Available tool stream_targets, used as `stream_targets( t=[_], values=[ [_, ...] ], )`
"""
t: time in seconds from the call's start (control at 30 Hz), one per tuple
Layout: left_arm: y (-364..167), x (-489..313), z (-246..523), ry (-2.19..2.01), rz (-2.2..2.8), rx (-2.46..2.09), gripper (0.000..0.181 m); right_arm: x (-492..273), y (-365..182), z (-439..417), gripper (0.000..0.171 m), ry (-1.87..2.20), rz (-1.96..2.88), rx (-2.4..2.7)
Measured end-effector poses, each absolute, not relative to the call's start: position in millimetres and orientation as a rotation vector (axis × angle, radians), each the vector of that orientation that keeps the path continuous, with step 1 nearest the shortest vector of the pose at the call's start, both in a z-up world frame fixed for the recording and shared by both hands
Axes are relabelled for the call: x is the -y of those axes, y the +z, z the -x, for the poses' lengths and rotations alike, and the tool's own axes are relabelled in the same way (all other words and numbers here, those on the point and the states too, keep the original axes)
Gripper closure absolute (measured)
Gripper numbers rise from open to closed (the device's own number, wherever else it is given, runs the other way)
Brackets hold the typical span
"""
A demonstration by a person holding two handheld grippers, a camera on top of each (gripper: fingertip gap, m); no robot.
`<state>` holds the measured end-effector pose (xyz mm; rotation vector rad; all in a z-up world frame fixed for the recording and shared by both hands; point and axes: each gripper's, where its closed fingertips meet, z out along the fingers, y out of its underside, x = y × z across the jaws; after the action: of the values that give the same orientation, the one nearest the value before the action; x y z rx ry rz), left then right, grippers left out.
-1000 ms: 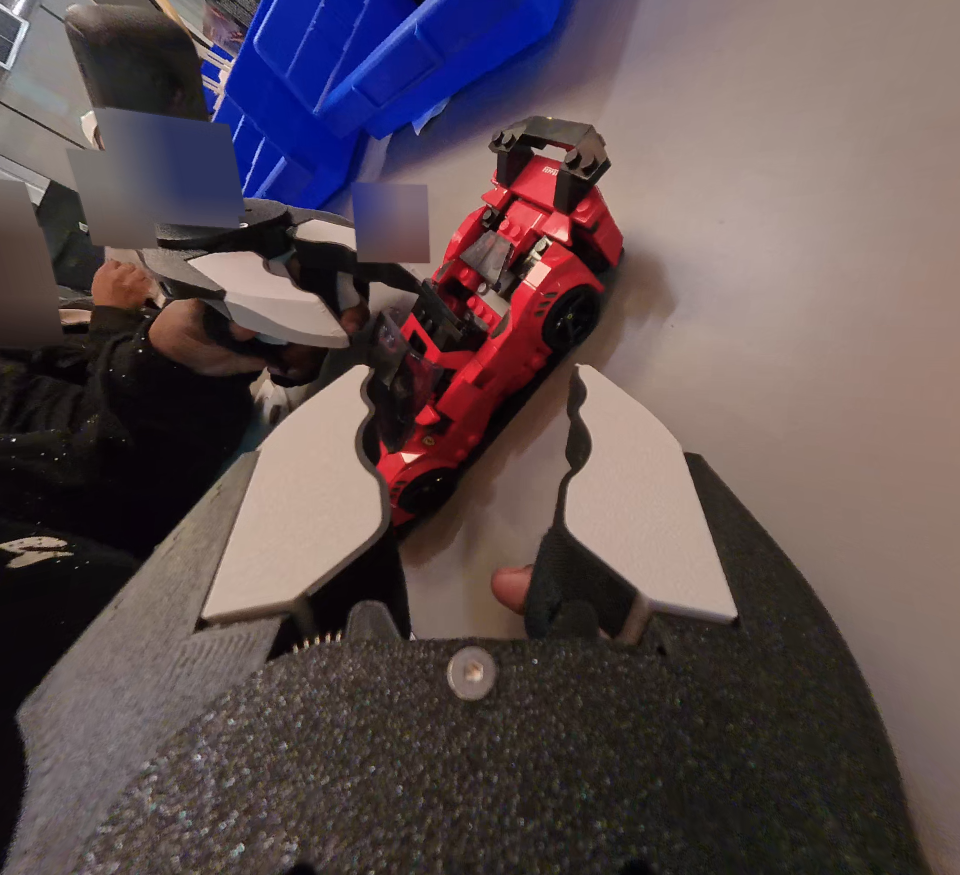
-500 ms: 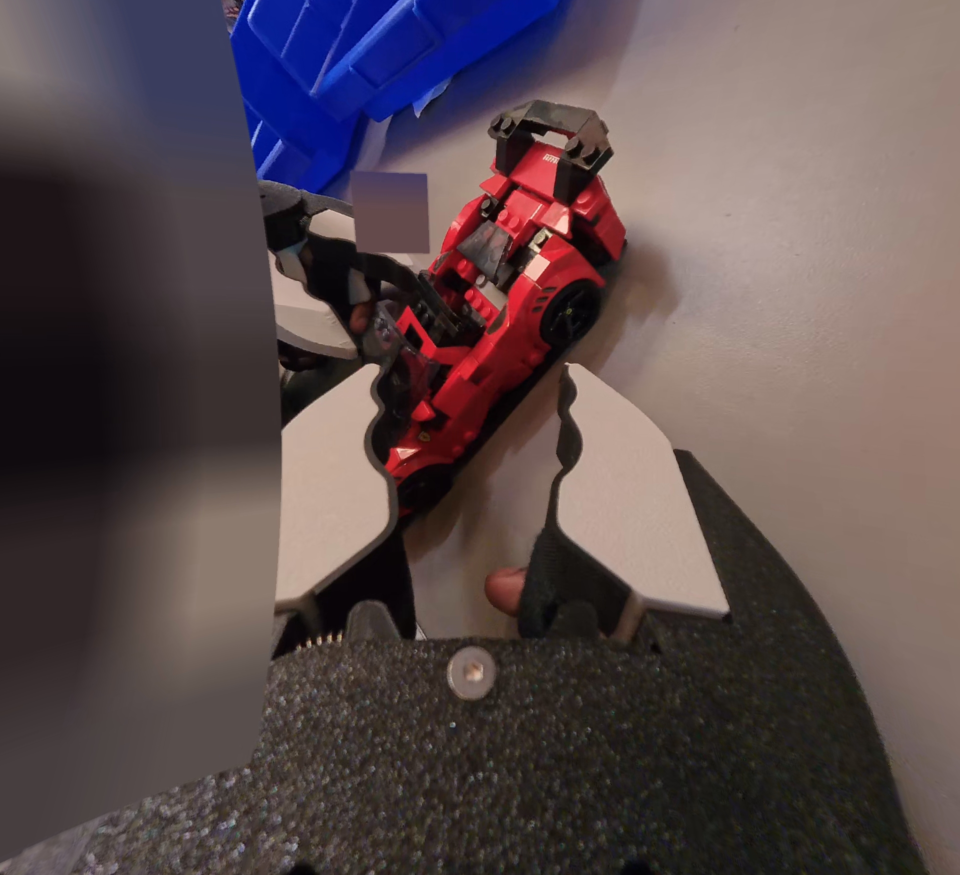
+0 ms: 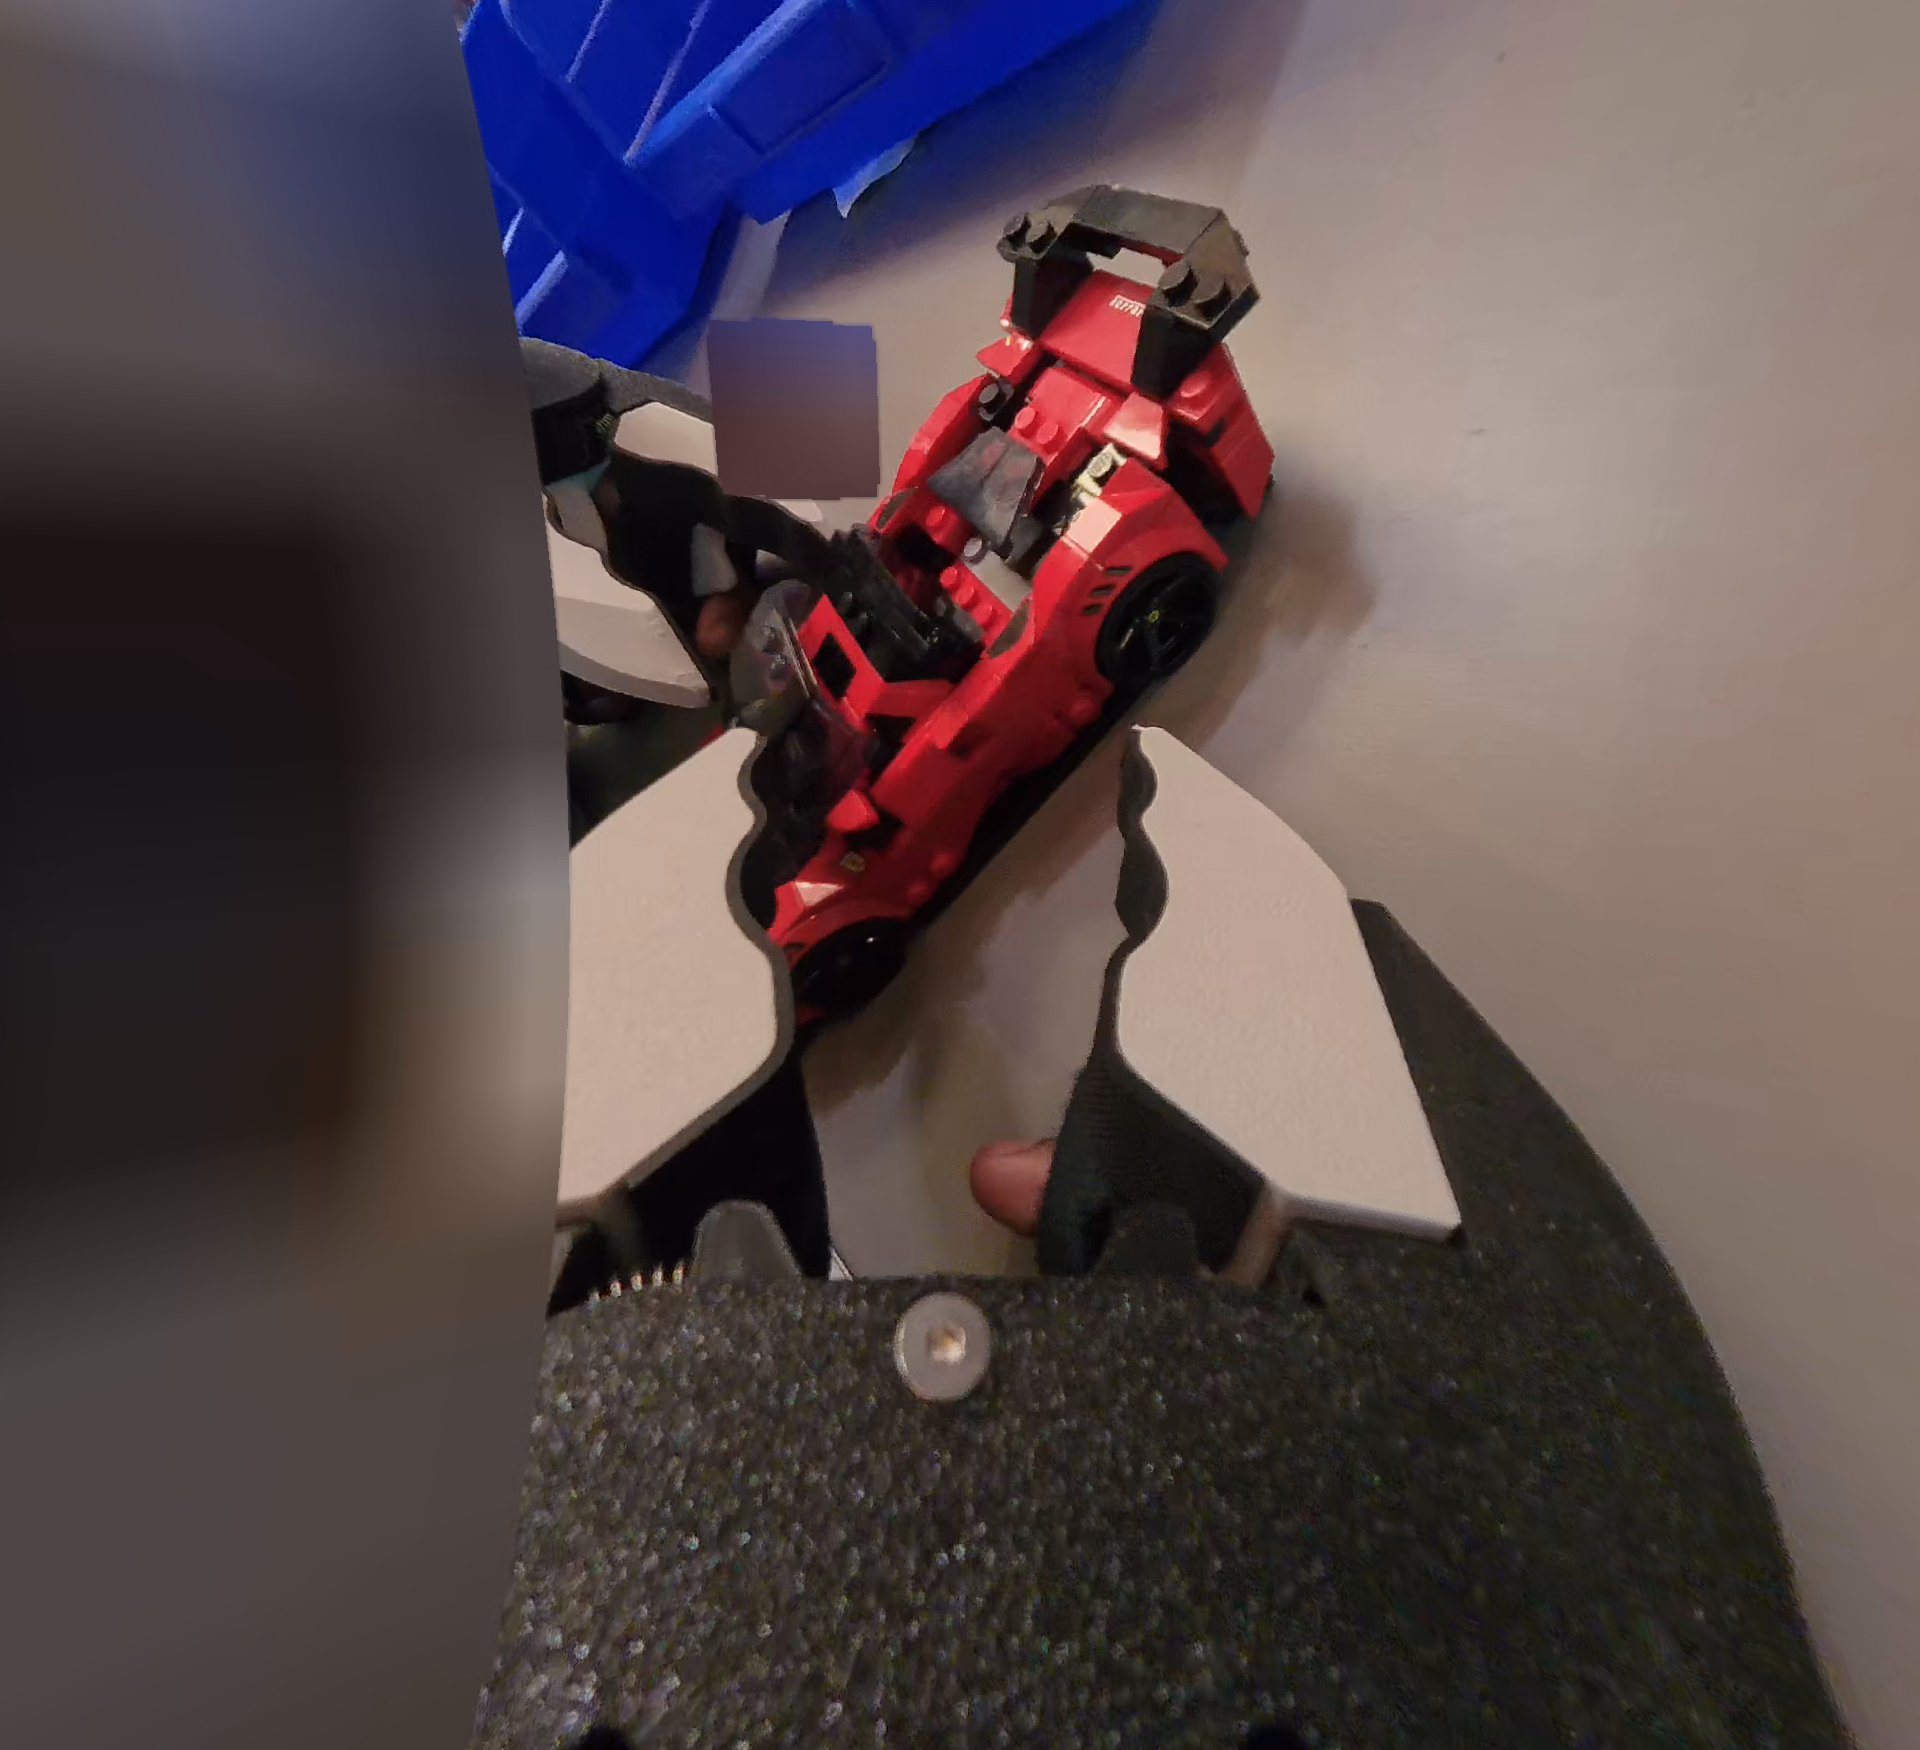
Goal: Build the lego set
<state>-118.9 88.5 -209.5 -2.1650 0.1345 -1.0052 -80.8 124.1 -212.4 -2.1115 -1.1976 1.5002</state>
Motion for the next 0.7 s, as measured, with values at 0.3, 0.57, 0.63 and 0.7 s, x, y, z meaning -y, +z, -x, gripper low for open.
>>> stream_targets(
  t=[0.3, 0.57, 0.63, 0.7],
  values=[
    [-211, -82, 114, -0.970, 2.185, -0.197, 0.139, -127, -213, 80, 0.104, 1.442, 2.107, 1.235],
    [-213, -76, 107, -0.988, 2.211, -0.259, 0.145, -131, -212, 80, 0.101, 1.390, 2.109, 1.252],
    [-212, -76, 106, -0.977, 2.216, -0.278, 0.146, -132, -212, 80, 0.100, 1.373, 2.108, 1.259],
    [-212, -74, 107, -0.964, 2.230, -0.309, 0.149, -131, -213, 80, 0.100, 1.368, 2.107, 1.274]
  ],
)
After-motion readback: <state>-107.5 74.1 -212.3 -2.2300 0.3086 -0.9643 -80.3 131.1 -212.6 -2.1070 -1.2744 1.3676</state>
